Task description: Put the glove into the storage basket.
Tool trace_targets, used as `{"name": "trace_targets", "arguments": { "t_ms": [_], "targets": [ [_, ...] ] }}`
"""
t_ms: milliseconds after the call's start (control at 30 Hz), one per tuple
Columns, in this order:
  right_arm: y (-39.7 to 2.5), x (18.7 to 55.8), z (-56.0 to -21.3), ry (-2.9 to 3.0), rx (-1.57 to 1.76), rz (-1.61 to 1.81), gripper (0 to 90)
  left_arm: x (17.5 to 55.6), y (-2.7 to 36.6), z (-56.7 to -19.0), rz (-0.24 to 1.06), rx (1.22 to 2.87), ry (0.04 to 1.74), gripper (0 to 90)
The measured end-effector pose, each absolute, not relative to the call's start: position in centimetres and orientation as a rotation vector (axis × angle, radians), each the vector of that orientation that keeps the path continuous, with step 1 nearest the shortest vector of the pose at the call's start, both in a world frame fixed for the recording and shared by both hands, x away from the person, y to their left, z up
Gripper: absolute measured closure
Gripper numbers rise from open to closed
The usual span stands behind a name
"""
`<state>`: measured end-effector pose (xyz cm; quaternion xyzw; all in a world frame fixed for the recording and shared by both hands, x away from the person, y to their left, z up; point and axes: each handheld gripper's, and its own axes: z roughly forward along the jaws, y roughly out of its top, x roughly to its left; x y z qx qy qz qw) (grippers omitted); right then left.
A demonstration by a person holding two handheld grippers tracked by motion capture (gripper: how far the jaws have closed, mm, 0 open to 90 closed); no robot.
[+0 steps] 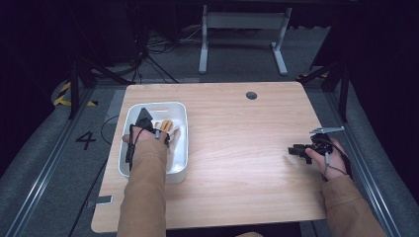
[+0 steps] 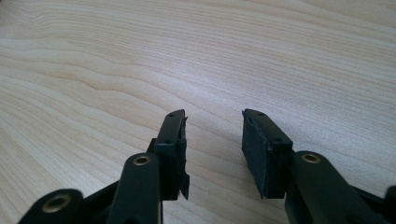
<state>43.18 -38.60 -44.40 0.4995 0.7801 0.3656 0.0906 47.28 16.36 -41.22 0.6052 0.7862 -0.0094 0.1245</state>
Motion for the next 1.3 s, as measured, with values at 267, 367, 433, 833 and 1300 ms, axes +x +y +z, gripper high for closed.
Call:
{"name": "trace_targets", "arguments": {
  "t_ms": [267,367,433,833,1300],
  "targets": [
    [-38.7,43.2,-44.3,2.314,1.484,1.1,59.8,47.6,15.2,-41.0,0.012,1.785,2.29,20.3],
    [-38.8,43.2,-44.4,2.314,1.484,1.096,59.8,47.5,15.2,-40.9,0.053,1.819,2.266,21.0],
    [-38.7,43.2,-44.4,2.312,1.482,1.095,59.6,47.5,15.2,-40.6,0.098,1.828,2.237,21.1],
    [-37.9,43.8,-44.3,2.326,1.452,1.099,58.5,46.4,16.3,-36.9,0.245,1.844,2.078,24.1],
    [-37.6,43.7,-44.1,2.33,1.413,1.098,57.6,44.3,13.7,-33.2,0.273,2.004,1.645,30.5]
  ]
}}
